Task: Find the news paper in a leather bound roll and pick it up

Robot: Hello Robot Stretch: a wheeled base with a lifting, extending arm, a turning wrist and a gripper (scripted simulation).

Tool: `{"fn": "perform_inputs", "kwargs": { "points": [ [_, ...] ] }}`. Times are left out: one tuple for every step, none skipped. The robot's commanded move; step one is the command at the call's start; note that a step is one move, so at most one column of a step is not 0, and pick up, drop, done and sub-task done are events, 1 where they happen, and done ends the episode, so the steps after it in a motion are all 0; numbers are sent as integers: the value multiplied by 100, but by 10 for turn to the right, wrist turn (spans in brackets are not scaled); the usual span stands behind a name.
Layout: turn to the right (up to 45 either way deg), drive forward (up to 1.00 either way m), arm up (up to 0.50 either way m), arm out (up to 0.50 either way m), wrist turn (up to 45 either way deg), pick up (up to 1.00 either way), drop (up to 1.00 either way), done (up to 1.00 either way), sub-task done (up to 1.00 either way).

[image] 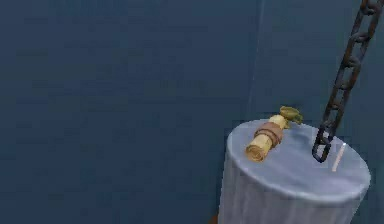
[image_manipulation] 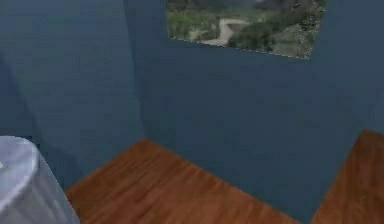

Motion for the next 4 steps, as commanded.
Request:
{"fn": "perform_inputs", "kwargs": {
  "points": [
    [-450,0,0,0,0,0,0,0,0],
    [-210,0,0,0,0,0,0,0,0],
    [450,0,0,0,0,0,0,0,0],
    [450,0,0,0,0,0,0,0,0]
  ]
}}
